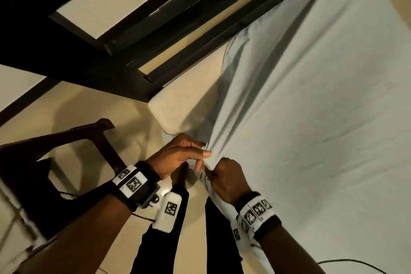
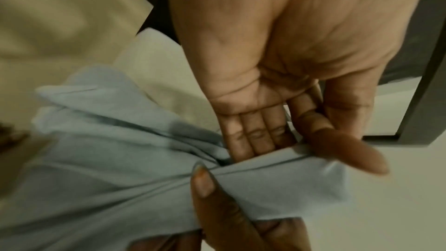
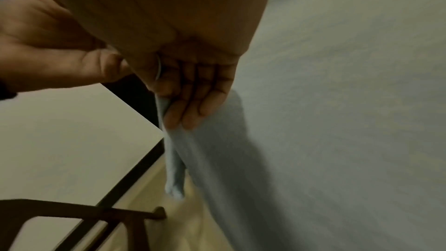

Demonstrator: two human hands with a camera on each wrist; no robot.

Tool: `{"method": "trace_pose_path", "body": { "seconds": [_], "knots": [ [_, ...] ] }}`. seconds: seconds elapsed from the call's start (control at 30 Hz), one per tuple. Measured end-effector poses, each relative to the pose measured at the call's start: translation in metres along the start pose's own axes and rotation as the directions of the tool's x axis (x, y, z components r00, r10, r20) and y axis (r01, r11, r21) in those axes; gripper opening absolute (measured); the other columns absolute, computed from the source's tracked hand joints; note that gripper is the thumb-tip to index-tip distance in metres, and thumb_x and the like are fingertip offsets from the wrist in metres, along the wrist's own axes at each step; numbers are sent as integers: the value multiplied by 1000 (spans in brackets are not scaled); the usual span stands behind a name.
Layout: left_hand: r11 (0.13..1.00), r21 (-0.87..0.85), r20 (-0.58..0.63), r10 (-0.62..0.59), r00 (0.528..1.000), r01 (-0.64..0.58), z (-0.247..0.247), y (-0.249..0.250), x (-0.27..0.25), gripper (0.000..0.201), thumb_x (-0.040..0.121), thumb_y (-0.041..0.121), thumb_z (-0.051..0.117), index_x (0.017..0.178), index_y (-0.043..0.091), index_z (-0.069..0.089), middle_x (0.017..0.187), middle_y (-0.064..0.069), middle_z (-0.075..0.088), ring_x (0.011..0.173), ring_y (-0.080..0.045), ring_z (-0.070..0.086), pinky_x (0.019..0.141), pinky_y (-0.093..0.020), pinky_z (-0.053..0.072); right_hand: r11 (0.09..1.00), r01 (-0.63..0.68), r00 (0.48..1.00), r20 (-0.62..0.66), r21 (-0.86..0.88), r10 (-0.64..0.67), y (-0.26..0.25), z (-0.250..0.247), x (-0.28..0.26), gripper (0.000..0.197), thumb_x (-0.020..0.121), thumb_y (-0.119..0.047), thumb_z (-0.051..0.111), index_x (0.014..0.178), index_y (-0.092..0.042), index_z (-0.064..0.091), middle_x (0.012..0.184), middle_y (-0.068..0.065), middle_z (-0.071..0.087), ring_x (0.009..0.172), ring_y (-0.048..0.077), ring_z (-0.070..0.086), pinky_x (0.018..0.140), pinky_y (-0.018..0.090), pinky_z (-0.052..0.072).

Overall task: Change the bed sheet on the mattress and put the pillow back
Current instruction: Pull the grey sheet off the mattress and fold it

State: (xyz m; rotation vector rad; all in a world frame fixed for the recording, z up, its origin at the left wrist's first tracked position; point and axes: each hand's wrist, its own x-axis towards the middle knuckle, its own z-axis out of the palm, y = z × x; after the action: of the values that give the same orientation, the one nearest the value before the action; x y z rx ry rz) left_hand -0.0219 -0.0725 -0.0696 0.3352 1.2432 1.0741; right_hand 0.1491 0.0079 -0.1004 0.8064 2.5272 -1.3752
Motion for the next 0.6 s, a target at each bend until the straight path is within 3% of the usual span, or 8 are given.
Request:
{"method": "trace_pose_path", "body": {
  "seconds": [0.07, 0.13, 0.23, 0.33, 0.37, 0.43, 0.53, 0.6],
  "knots": [
    [991, -132, -33, 18, 999, -22, 0, 16, -9, 53, 83, 24, 77, 64, -21, 58, 55, -21, 60, 52, -20, 61, 70, -22, 51, 999, 21, 994, -108, -26, -23, -26, -15, -7, 39, 87, -37, 44, 63, -14, 64, 59, 9, 63, 54, 30, 59, 54, 24, 25],
    [979, -192, -73, 61, 995, -74, 0, 37, -11, 36, 76, 20, 76, 65, -13, 69, 52, -18, 61, 44, -16, 61, 60, -19, 52, 996, 17, 987, -158, -84, -30, -47, -31, -7, 41, 87, -36, 45, 54, -14, 55, 54, 7, 57, 49, 27, 54, 52, 25, 23],
    [982, -146, -96, 104, 990, -117, -5, 57, -9, 22, 77, 10, 71, 56, 2, 73, 46, -10, 61, 45, -13, 61, 62, -18, 52, 981, 22, 982, -180, -195, -58, -61, -42, 1, 38, 85, -36, 51, 52, -17, 45, 53, 4, 53, 47, 25, 51, 51, 26, 21],
    [996, -61, -252, 50, 966, -67, -34, 37, 2, 34, 70, 33, 85, 57, 5, 71, 51, -9, 60, 54, -16, 60, 69, -23, 52, 984, -43, 994, -102, -176, 25, -51, -17, 20, 32, 91, -36, 50, 65, -17, 55, 68, 5, 64, 61, 28, 61, 51, 29, 33],
    [1000, 15, -340, 29, 940, -26, -48, 24, 6, 40, 69, 41, 86, 57, 6, 70, 55, -9, 62, 60, -17, 61, 73, -27, 51, 988, -82, 996, -45, -132, 77, -43, -5, 25, 31, 95, -37, 49, 74, -17, 60, 77, 5, 67, 70, 29, 65, 55, 32, 42],
    [976, 199, -528, 28, 849, 92, -78, -3, 6, 36, 76, 40, 83, 61, 9, 72, 67, -7, 70, 71, -16, 63, 76, -35, 48, 987, -142, 988, 43, -72, 145, -23, 16, 31, 24, 97, -35, 51, 91, -19, 68, 91, 4, 72, 82, 29, 68, 65, 35, 52],
    [881, 396, -693, 100, 714, 260, -111, -31, -8, 23, 80, 39, 82, 68, 20, 77, 69, -3, 72, 66, -15, 58, 69, -38, 49, 973, -219, 972, 70, -69, 224, -1, 33, 26, 20, 97, -29, 53, 91, -15, 67, 92, 8, 70, 86, 32, 66, 63, 31, 41],
    [845, 437, -723, 126, 679, 309, -121, -39, -16, 22, 79, 36, 83, 67, 19, 75, 61, 1, 68, 56, -11, 54, 67, -34, 47, 955, -297, 955, 19, -16, 297, 9, 36, 17, 17, 95, -26, 55, 85, -15, 63, 87, 9, 69, 84, 32, 64, 63, 29, 33]
  ]
}}
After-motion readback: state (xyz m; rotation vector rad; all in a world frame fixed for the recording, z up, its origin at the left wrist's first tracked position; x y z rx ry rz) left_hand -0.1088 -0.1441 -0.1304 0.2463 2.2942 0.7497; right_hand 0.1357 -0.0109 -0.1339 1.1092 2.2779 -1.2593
